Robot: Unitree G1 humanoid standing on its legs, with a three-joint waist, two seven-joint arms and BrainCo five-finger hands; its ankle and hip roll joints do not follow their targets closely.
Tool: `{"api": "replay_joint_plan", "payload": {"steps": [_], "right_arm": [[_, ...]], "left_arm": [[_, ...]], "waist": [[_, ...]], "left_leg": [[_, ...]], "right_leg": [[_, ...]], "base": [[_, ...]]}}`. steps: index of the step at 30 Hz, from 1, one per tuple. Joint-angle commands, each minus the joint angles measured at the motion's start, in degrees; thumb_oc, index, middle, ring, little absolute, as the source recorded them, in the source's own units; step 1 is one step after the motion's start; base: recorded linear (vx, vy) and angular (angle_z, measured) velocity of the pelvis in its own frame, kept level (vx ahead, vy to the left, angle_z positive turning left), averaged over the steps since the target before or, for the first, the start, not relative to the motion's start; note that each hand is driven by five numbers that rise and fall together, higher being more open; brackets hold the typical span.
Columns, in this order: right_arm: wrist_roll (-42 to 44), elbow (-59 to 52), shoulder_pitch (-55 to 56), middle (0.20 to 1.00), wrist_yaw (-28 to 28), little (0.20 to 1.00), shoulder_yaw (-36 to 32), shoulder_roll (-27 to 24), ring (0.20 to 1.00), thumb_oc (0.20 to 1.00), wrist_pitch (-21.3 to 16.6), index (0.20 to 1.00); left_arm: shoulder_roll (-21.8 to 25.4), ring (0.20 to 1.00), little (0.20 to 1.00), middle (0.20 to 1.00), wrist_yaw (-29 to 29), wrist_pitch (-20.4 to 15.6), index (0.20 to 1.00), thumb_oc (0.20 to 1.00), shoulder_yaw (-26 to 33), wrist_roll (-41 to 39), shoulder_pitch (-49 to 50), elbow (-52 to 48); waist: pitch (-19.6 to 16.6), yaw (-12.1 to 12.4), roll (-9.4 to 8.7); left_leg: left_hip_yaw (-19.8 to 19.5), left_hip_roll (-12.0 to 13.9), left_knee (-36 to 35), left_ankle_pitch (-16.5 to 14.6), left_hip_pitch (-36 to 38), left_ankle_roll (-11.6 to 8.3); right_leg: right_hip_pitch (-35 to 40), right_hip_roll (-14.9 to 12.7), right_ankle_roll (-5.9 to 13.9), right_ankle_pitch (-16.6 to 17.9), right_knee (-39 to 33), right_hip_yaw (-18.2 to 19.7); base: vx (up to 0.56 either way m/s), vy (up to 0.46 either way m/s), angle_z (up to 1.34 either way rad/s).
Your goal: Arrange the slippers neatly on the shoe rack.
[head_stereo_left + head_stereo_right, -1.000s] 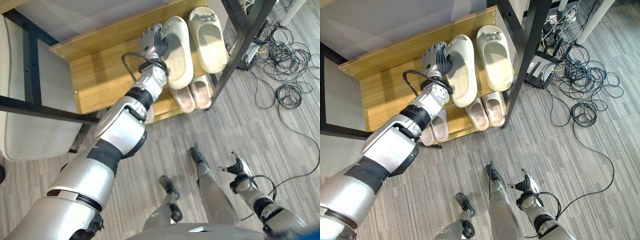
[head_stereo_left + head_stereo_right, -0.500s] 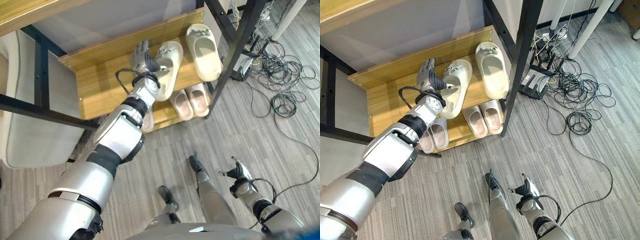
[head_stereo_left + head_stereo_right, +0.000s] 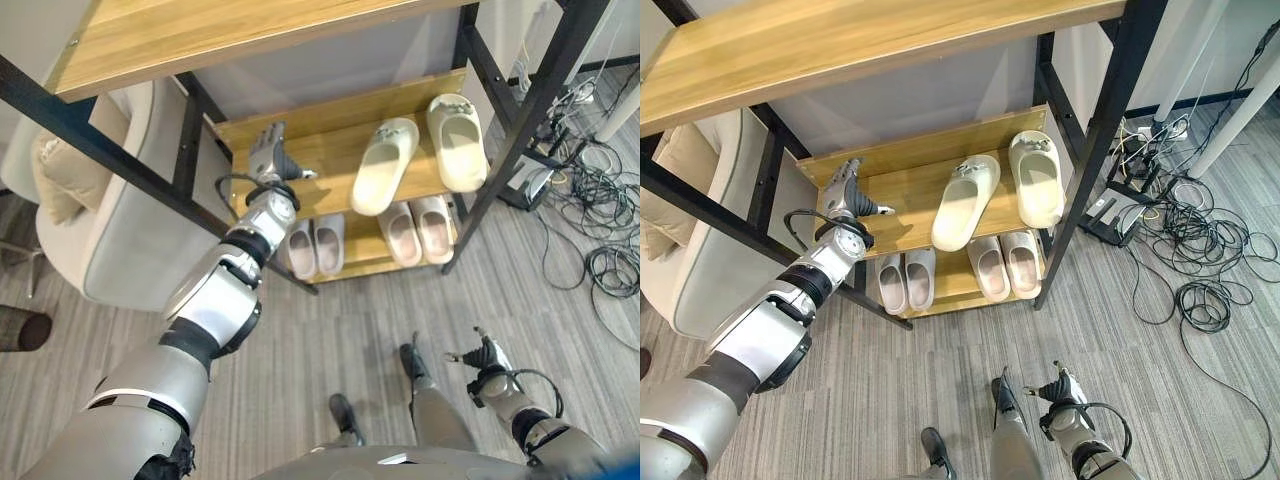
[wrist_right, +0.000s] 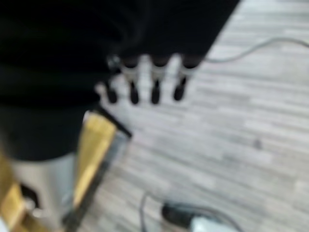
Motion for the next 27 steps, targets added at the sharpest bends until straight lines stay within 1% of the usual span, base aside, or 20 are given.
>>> {"api": "replay_joint_plan", "payload": {"steps": [1,7,10,15,21,27], "right_arm": [[2.0,3.9,-1.4,1.000,-0.5,1.000,0.0,-0.6,1.000,1.000,0.1,1.000],[1.7,3.8,-1.4,1.000,-0.9,1.000,0.1,0.0,1.000,1.000,0.2,1.000],[1.7,3.9,-1.8,1.000,-1.3,1.000,0.4,0.1,1.000,1.000,0.0,1.000],[1.5,4.0,-2.7,1.000,-2.0,1.000,0.4,0.2,1.000,1.000,-0.3,1.000],[1.6,4.2,-4.1,1.000,-2.4,1.000,0.5,0.1,1.000,1.000,0.0,1.000],[1.3,4.6,-4.5,1.000,-2.4,1.000,0.7,0.1,1.000,1.000,0.3,1.000]], "left_arm": [[0.9,1.000,1.000,1.000,0.3,-2.3,1.000,1.000,3.5,2.9,-5.3,3.7],[-0.9,1.000,1.000,1.000,0.3,-2.8,1.000,1.000,2.5,4.3,-2.6,0.6],[-1.8,1.000,1.000,1.000,0.1,-2.5,1.000,1.000,1.6,6.1,-1.3,1.1],[-4.0,1.000,1.000,1.000,-0.2,-1.8,1.000,1.000,1.3,7.7,0.8,2.8],[-5.7,1.000,1.000,1.000,-0.6,-1.0,1.000,1.000,1.9,7.6,2.0,4.7],[-7.8,1.000,1.000,1.000,-0.8,-1.2,1.000,1.000,1.9,7.0,2.6,4.9]], "waist": [[1.6,-0.8,-0.57],[2.0,-0.5,-0.73],[2.0,-0.6,-0.85],[1.9,-0.7,-0.52],[2.0,-0.7,0.03],[1.7,-1.0,0.30]], "left_leg": [[-3.6,5.1,0.2,0.4,0.2,-5.86],[-4.0,5.1,0.2,0.6,0.1,-5.56],[-4.1,5.2,0.2,0.7,-0.2,-5.52],[-3.8,5.5,0.2,0.9,-1.6,-5.37],[-3.6,5.7,0.2,1.2,-2.5,-5.40],[-3.3,5.9,0.2,1.3,-2.6,-5.50]], "right_leg": [[5.4,-5.5,6.29,1.6,-7.0,-4.4],[5.4,-5.5,6.19,1.6,-6.8,-4.3],[4.9,-5.4,6.09,1.7,-6.7,-4.1],[2.7,-5.2,6.09,1.9,-6.1,-3.6],[1.2,-5.0,5.96,2.0,-5.7,-3.1],[0.8,-4.9,5.81,1.9,-5.4,-2.9]], "base": [[0.00,0.000,0.00],[-0.02,0.003,0.00],[-0.02,-0.003,-0.01],[-0.03,0.010,-0.04],[0.00,0.007,-0.06],[0.00,0.000,0.00]]}}
